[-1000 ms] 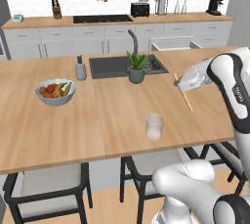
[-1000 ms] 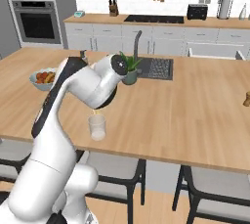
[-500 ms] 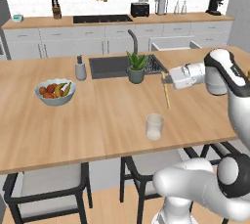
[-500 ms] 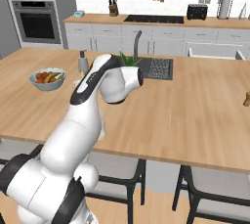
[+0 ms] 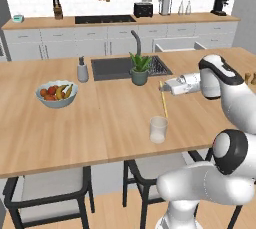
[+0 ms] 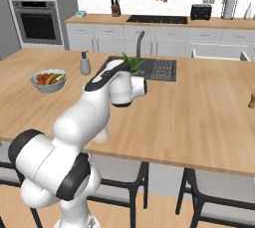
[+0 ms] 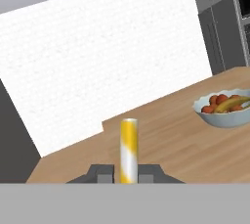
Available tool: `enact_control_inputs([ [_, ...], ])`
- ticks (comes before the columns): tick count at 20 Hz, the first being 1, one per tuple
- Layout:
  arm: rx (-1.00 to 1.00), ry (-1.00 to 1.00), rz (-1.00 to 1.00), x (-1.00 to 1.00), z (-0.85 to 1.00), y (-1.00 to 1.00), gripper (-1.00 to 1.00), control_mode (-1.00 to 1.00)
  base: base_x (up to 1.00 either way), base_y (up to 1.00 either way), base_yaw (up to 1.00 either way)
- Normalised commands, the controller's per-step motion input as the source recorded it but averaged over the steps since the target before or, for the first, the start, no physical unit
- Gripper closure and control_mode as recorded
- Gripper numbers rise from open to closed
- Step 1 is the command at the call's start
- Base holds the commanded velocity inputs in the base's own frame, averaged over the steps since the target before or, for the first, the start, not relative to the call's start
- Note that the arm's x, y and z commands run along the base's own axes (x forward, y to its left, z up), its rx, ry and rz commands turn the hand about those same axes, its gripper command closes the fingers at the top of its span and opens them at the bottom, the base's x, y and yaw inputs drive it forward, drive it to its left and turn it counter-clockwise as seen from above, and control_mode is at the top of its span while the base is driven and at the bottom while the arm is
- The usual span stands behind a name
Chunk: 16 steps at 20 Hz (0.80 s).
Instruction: Take a straw from the drawer in front and place it inside the glass cup on the dining counter.
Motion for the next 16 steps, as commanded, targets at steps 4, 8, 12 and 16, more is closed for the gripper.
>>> enact_control_inputs([
  [4,0.00,0.00,0.00,0.28,-0.30,0.28,1.00,-1.00,0.00,0.00,0.00],
  [8,0.00,0.00,0.00,0.19,-0.19,0.07,1.00,-1.00,0.00,0.00,0.00],
  [12,0.00,0.00,0.00,0.10,-0.21,0.00,1.00,-1.00,0.00,0.00,0.00],
  [16,0.00,0.00,0.00,0.14,-0.19,0.00,1.00,-1.00,0.00,0.00,0.00],
])
